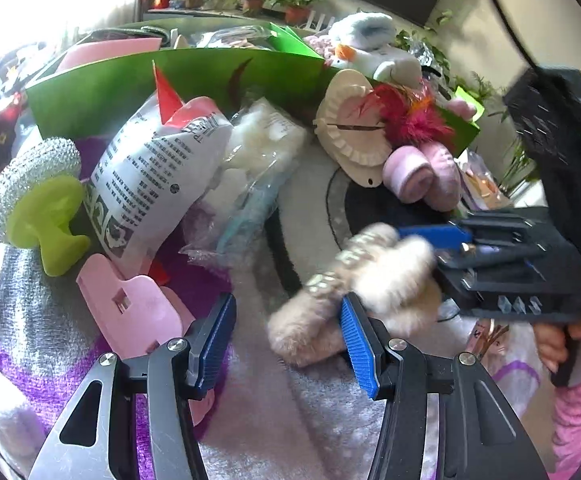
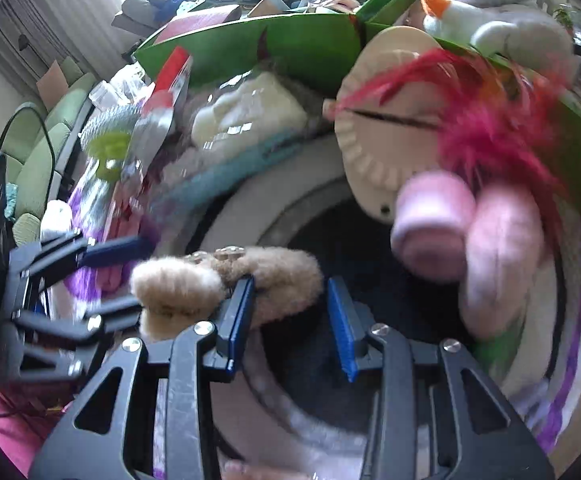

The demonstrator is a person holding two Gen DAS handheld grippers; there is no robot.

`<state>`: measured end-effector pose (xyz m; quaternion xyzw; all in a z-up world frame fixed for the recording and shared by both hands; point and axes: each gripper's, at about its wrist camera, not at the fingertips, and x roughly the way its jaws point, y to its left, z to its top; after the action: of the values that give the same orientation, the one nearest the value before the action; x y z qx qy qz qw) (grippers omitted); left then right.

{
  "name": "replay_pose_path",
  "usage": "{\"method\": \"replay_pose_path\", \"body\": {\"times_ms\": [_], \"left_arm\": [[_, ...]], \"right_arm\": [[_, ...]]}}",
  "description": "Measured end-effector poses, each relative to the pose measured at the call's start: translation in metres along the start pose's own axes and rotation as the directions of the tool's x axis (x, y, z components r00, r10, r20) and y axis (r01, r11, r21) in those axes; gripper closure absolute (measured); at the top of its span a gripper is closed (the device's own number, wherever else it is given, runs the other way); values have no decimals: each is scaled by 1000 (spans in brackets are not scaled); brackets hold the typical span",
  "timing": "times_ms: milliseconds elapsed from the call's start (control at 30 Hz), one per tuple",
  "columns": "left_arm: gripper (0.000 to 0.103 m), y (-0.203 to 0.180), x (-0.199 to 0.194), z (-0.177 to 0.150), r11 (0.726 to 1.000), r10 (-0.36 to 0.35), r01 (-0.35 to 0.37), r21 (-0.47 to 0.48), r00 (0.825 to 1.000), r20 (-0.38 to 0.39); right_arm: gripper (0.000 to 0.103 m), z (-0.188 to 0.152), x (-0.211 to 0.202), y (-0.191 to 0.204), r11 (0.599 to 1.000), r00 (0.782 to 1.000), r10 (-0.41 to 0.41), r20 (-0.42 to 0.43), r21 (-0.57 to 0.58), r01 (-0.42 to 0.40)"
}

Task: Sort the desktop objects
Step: 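Close the left gripper on the teddy bear while the right gripper closes beside it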

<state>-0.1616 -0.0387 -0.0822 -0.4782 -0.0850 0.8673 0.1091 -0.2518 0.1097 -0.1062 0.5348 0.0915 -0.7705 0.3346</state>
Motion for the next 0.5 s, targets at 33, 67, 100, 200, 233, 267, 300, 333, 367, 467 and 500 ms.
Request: {"method": "replay_pose_path", "body": {"times_ms": [33, 67, 100, 200, 233, 267, 300, 333, 367, 467, 500], "left_arm": [[49, -2, 0, 0, 1000, -4, 4, 6, 1000, -4], [49, -5, 1, -2, 1000, -4, 4, 17, 1000, -8], [49, -7, 0, -3, 1000, 3, -3, 29, 1000, -4], [49, -9, -2, -6, 999, 8, -9, 47, 1000, 15], [49, -9, -2, -6, 999, 3, -4, 42, 1000, 17], [49, -8, -2, -5, 999, 2, -3, 42, 1000, 22], [49, -8, -2, -5, 999, 2, -3, 43, 1000, 29], [50, -8, -2, -5, 999, 3, -4, 45, 999, 33], [52, -8, -2, -6, 999, 1, -3, 48, 999, 35], [54, -11, -3, -7, 998, 2, -5, 55, 999, 37], [54, -11, -3, -7, 998, 3, -5, 55, 999, 38]], "right_arm": [[65, -6, -2, 4, 1000, 1000, -15, 2, -1, 15], [65, -11, -5, 6, 1000, 1000, -30, 6, -1, 30], [65, -18, -7, 10, 999, 999, -44, 11, -3, 44], [65, -36, -7, 17, 998, 998, -67, -12, -21, 67], [68, -42, -8, 19, 995, 996, -88, 8, -36, 88], [67, -46, -9, 21, 993, 994, -107, 29, -49, 108], [67, -47, -11, 24, 992, 993, -114, 43, -57, 117], [67, -48, -13, 23, 992, 993, -106, 57, -56, 109], [67, -48, -15, 21, 994, 993, -92, 67, -53, 96], [67, -42, -19, 8, 995, 992, -88, 94, -40, 92], [67, -40, -19, 3, 995, 991, -86, 102, -41, 91]]}}
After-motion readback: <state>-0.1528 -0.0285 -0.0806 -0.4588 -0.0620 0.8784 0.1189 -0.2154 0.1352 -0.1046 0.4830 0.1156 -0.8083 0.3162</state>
